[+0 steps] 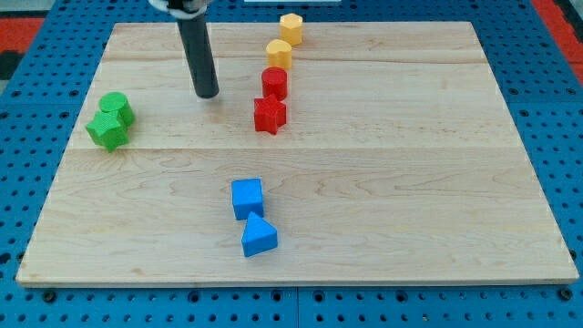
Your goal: Place the yellow hexagon on top of the red circle
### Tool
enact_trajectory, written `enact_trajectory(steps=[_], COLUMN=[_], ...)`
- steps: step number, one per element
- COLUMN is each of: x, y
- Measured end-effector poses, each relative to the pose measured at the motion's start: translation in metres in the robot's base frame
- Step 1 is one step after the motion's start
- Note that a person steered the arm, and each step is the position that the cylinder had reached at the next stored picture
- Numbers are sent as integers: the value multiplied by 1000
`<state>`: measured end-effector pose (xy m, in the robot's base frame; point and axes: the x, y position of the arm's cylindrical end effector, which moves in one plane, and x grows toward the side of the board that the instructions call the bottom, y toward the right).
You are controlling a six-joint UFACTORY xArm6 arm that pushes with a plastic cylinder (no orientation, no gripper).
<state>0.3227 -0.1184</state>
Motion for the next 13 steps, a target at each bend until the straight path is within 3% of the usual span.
enact_trajectory(steps=[2,3,5,6,7,8,10,12,13], x=[-125,-131,-130,-129,-122,-120,-121,-86,-75], y=[11,13,73,162,210,199,306,216,218])
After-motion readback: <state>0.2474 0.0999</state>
